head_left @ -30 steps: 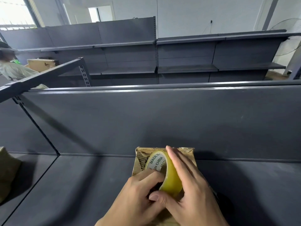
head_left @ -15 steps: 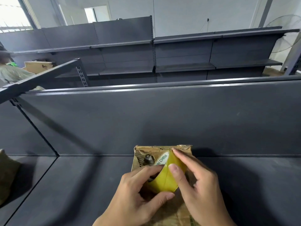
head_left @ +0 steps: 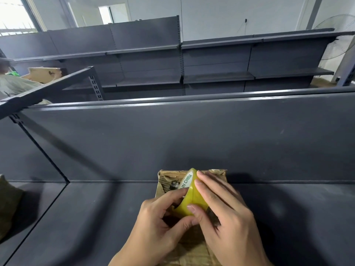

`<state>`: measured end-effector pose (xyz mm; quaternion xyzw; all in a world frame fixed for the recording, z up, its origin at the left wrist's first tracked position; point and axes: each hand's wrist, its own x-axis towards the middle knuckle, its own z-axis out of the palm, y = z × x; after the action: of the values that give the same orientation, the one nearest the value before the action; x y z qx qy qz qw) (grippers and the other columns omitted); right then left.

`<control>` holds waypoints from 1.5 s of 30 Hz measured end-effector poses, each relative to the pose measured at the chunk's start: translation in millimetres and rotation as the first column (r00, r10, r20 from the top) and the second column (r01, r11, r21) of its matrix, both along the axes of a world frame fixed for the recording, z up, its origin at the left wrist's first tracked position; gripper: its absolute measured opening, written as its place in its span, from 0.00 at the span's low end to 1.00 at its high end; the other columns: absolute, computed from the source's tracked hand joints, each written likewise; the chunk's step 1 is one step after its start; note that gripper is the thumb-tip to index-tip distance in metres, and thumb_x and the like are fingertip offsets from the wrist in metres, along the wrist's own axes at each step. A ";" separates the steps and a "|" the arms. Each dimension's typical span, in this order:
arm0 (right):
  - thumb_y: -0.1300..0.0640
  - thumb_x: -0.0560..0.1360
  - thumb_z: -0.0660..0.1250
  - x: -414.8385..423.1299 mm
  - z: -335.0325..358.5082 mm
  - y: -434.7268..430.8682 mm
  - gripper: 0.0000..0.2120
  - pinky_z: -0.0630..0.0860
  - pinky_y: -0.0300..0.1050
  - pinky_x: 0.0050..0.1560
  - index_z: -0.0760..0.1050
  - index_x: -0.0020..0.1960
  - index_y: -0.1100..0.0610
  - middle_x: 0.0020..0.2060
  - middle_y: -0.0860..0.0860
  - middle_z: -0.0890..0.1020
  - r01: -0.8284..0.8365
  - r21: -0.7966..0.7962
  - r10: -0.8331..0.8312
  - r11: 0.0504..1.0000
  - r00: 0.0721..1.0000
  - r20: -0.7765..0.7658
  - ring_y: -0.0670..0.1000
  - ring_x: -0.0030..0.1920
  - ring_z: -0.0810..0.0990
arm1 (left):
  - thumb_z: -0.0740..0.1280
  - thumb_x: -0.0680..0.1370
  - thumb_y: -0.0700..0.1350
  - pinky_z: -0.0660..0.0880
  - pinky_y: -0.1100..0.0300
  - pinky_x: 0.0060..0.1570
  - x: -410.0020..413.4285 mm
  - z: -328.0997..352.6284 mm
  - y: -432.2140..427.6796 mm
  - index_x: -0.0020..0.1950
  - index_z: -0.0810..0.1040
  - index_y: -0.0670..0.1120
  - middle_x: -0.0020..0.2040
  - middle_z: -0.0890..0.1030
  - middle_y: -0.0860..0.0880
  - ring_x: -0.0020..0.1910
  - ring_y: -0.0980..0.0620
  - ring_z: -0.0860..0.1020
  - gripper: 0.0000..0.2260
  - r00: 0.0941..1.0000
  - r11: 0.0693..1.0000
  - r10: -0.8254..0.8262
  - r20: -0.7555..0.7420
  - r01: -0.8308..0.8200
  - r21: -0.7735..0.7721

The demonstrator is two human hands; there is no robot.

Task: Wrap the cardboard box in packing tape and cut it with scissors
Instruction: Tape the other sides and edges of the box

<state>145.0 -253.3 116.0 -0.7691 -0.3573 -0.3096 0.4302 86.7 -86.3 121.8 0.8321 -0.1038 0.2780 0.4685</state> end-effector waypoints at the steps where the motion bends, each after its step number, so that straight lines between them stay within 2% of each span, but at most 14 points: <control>1: 0.48 0.77 0.71 -0.1 0.1 -0.1 0.20 0.80 0.54 0.60 0.82 0.64 0.59 0.66 0.49 0.80 0.011 0.013 -0.011 1.000 0.999 0.035 0.51 0.69 0.77 | 0.77 0.74 0.57 0.79 0.53 0.31 0.8 -0.8 0.3 0.61 0.81 0.57 0.41 0.83 0.54 0.34 0.52 0.80 0.17 1.000 1.000 -0.002 -0.001 0.002 -0.001; 4: 0.52 0.75 0.74 -1.0 -0.3 -0.5 0.13 0.81 0.52 0.56 0.86 0.55 0.59 0.61 0.50 0.83 0.028 0.049 -0.035 0.998 0.988 0.148 0.51 0.63 0.81 | 0.79 0.73 0.54 0.78 0.50 0.31 1.8 -3.3 1.5 0.57 0.81 0.57 0.41 0.83 0.51 0.34 0.47 0.80 0.14 1.000 1.000 -0.009 -0.003 0.009 -0.016; 7: 0.54 0.76 0.75 -0.7 -1.4 -0.6 0.09 0.80 0.51 0.53 0.87 0.50 0.59 0.58 0.48 0.85 0.022 0.070 -0.035 0.997 0.981 0.190 0.50 0.59 0.82 | 0.79 0.72 0.55 0.79 0.47 0.32 2.2 -3.8 1.7 0.58 0.82 0.56 0.40 0.83 0.48 0.34 0.44 0.79 0.16 1.000 0.998 -0.008 -0.023 0.007 -0.059; 12: 0.47 0.76 0.72 -0.4 0.2 -1.6 0.20 0.78 0.49 0.60 0.82 0.62 0.58 0.63 0.48 0.80 -0.002 0.009 0.003 1.000 1.000 -0.013 0.52 0.65 0.78 | 0.78 0.73 0.58 0.80 0.45 0.34 1.7 -2.2 2.1 0.57 0.81 0.56 0.42 0.85 0.48 0.37 0.44 0.82 0.16 0.999 0.996 -0.037 -0.037 0.034 -0.080; 20: 0.36 0.77 0.66 -1.1 6.2 -4.4 0.28 0.77 0.40 0.60 0.74 0.71 0.51 0.67 0.42 0.74 -0.068 0.049 0.078 0.996 0.962 -0.263 0.47 0.68 0.75 | 0.79 0.74 0.51 0.76 0.47 0.32 0.1 2.6 3.7 0.53 0.79 0.53 0.40 0.81 0.48 0.35 0.43 0.80 0.13 0.997 0.997 -0.077 -0.029 0.078 0.026; 24: 0.31 0.75 0.64 2.1 4.7 -8.6 0.29 0.79 0.47 0.60 0.69 0.73 0.41 0.67 0.41 0.75 -0.177 0.149 0.229 0.973 0.831 -0.507 0.47 0.67 0.77 | 0.78 0.74 0.45 0.71 0.46 0.31 -4.0 2.1 6.2 0.52 0.76 0.47 0.37 0.77 0.48 0.34 0.41 0.74 0.13 0.993 0.994 -0.105 -0.061 0.104 -0.016; 27: 0.31 0.74 0.64 4.2 6.3 -12.5 0.25 0.80 0.52 0.59 0.71 0.69 0.36 0.63 0.42 0.79 -0.220 0.266 0.340 0.939 0.717 -0.609 0.47 0.62 0.80 | 0.77 0.75 0.50 0.66 0.45 0.30 -7.2 3.4 5.7 0.49 0.74 0.46 0.36 0.74 0.44 0.33 0.39 0.69 0.14 0.987 0.983 -0.148 -0.055 0.141 -0.120; 29: 0.34 0.75 0.64 4.8 9.2 -13.8 0.22 0.80 0.49 0.58 0.75 0.67 0.37 0.61 0.43 0.81 -0.234 0.310 0.381 0.922 0.694 -0.611 0.47 0.61 0.81 | 0.76 0.74 0.56 0.63 0.48 0.30 -6.7 6.9 4.2 0.45 0.73 0.47 0.35 0.71 0.44 0.32 0.41 0.67 0.17 0.988 0.971 -0.145 -0.051 0.132 -0.200; 31: 0.37 0.75 0.65 5.3 9.7 -14.4 0.19 0.80 0.47 0.57 0.77 0.65 0.38 0.61 0.44 0.81 -0.241 0.314 0.390 0.918 0.690 -0.610 0.49 0.60 0.81 | 0.76 0.74 0.60 0.62 0.54 0.31 -4.1 8.6 3.5 0.40 0.72 0.47 0.33 0.69 0.45 0.31 0.45 0.66 0.19 0.990 0.973 -0.136 -0.049 0.124 -0.194; 34: 0.35 0.74 0.65 4.7 9.9 -15.2 0.19 0.78 0.44 0.58 0.77 0.64 0.35 0.59 0.43 0.83 -0.254 0.307 0.396 0.917 0.656 -0.642 0.46 0.60 0.81 | 0.74 0.75 0.60 0.62 0.60 0.31 -2.5 11.0 2.9 0.38 0.73 0.40 0.32 0.68 0.50 0.31 0.54 0.66 0.24 0.989 0.981 -0.129 -0.067 0.117 -0.158; 37: 0.35 0.72 0.66 2.0 12.7 -13.4 0.13 0.73 0.28 0.53 0.76 0.56 0.24 0.50 0.29 0.82 -0.256 0.302 0.396 0.918 0.600 -0.696 0.33 0.55 0.80 | 0.73 0.76 0.54 0.64 0.60 0.32 -1.9 11.5 5.2 0.38 0.73 0.39 0.33 0.70 0.50 0.32 0.54 0.68 0.20 0.983 0.978 -0.174 -0.062 0.165 -0.127; 39: 0.37 0.71 0.65 0.6 19.0 -12.8 0.12 0.72 0.25 0.51 0.77 0.53 0.25 0.48 0.23 0.80 -0.278 0.300 0.407 0.912 0.538 -0.738 0.28 0.52 0.78 | 0.73 0.75 0.51 0.66 0.52 0.34 -0.8 11.0 6.4 0.37 0.72 0.39 0.36 0.72 0.46 0.35 0.46 0.71 0.18 0.974 0.973 -0.220 -0.052 0.215 -0.087; 42: 0.29 0.70 0.68 5.5 19.8 -14.0 0.25 0.77 0.44 0.61 0.73 0.65 0.33 0.61 0.39 0.81 -0.361 0.267 0.429 0.893 0.509 -0.747 0.42 0.62 0.80 | 0.76 0.72 0.46 0.69 0.47 0.38 0.8 11.0 4.7 0.36 0.70 0.40 0.45 0.75 0.44 0.42 0.40 0.74 0.17 0.969 0.970 -0.245 -0.028 0.244 -0.019; 45: 0.34 0.70 0.73 7.6 20.0 -13.3 0.31 0.81 0.53 0.58 0.73 0.69 0.43 0.62 0.47 0.82 -0.385 0.299 0.470 0.873 0.505 -0.724 0.51 0.62 0.82 | 0.78 0.67 0.40 0.74 0.44 0.47 0.9 9.3 4.3 0.41 0.73 0.42 0.57 0.76 0.44 0.56 0.37 0.76 0.14 0.978 0.977 -0.208 0.013 0.208 -0.046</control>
<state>152.6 -266.6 136.0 -0.6903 -0.2984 0.1528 0.6411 87.6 -82.0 131.1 0.8042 -0.1856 0.2332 0.5142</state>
